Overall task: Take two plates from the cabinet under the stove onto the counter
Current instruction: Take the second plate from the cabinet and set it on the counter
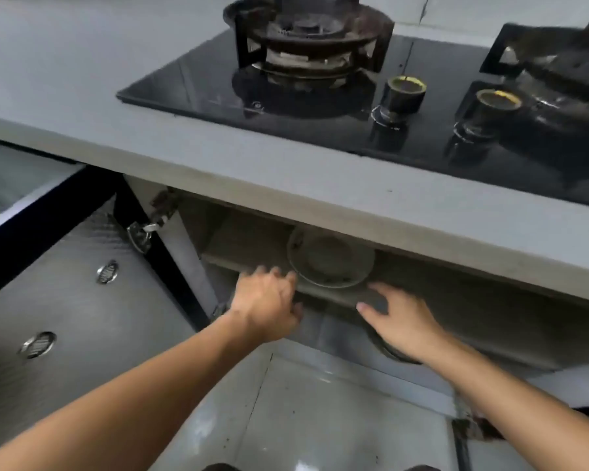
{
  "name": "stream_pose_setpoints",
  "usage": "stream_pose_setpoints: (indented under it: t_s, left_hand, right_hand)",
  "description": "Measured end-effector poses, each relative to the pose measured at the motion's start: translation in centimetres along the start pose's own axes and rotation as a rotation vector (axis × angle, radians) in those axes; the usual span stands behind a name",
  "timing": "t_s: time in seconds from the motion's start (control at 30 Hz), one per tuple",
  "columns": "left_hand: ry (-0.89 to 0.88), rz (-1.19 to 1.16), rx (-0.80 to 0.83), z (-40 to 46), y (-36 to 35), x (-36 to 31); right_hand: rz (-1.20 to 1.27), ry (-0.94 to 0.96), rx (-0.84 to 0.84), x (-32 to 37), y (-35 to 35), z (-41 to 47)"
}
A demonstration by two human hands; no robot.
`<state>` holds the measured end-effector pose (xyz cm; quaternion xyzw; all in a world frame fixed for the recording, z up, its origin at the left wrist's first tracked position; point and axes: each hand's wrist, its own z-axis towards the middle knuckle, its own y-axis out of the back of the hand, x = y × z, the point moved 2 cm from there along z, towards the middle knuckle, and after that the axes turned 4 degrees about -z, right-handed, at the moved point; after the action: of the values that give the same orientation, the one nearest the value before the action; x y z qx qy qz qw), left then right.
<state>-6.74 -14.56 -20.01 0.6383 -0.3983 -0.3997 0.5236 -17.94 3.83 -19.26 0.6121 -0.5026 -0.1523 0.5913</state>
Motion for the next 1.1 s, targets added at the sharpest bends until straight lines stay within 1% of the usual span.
stream_pose_setpoints:
  t_s: [0.07,0.17,0.27,0.33,0.4,0.43,0.53,0.63,0.7,0.77,0.83,1.1]
  left_hand:
    - [0.059,-0.054,-0.047,2.8,-2.3,0.9]
    - [0.196,-0.255,-0.055,7.3,-5.7,2.6]
    - [0.195,-0.367,-0.039,11.8,-8.2,3.7]
    - [0.206,-0.386,-0.102,13.8,-9.1,3.8]
    - [0.264,-0.458,-0.207,15.1,-9.8,4.0]
    - [0.286,-0.508,-0.233,15.6,-9.9,4.0]
    - [0.348,-0.699,-0.217,16.6,-10.2,4.2]
    - [0.433,-1.123,-0.165,17.1,-10.0,4.5]
    - [0.467,-1.273,-0.162,16.7,-9.5,4.5]
    - [0.467,-1.361,-0.136,16.3,-9.0,4.4]
    - [0.457,-1.421,-0.098,16.2,-8.6,4.5]
    - [0.494,-1.468,-0.007,14.9,-8.7,5.4]
  right_hand:
    - [0.049,-0.014,-0.056,-1.4,-1.9,3.1]
    - [0.15,-0.02,-0.171,-3.5,-4.1,7.5]
    - [0.172,-0.074,-0.281,-5.7,-5.6,11.0]
    - [0.194,-0.086,-0.311,-6.8,-6.3,12.7]
    - [0.219,-0.098,-0.346,-7.5,-6.7,13.6]
    - [0.25,-0.108,-0.36,-7.8,-6.7,14.0]
    - [0.493,-0.171,-0.326,-7.8,-7.0,14.8]
    - [0.687,-0.284,-0.269,-8.0,-7.3,15.4]
    - [0.763,-0.339,-0.206,-7.8,-7.3,15.5]
    - [0.783,-0.367,-0.152,-7.4,-7.3,15.4]
    - [0.794,-0.373,-0.146,-6.9,-7.2,15.3]
    - [0.927,-0.391,-0.169,-6.0,-7.0,14.2]
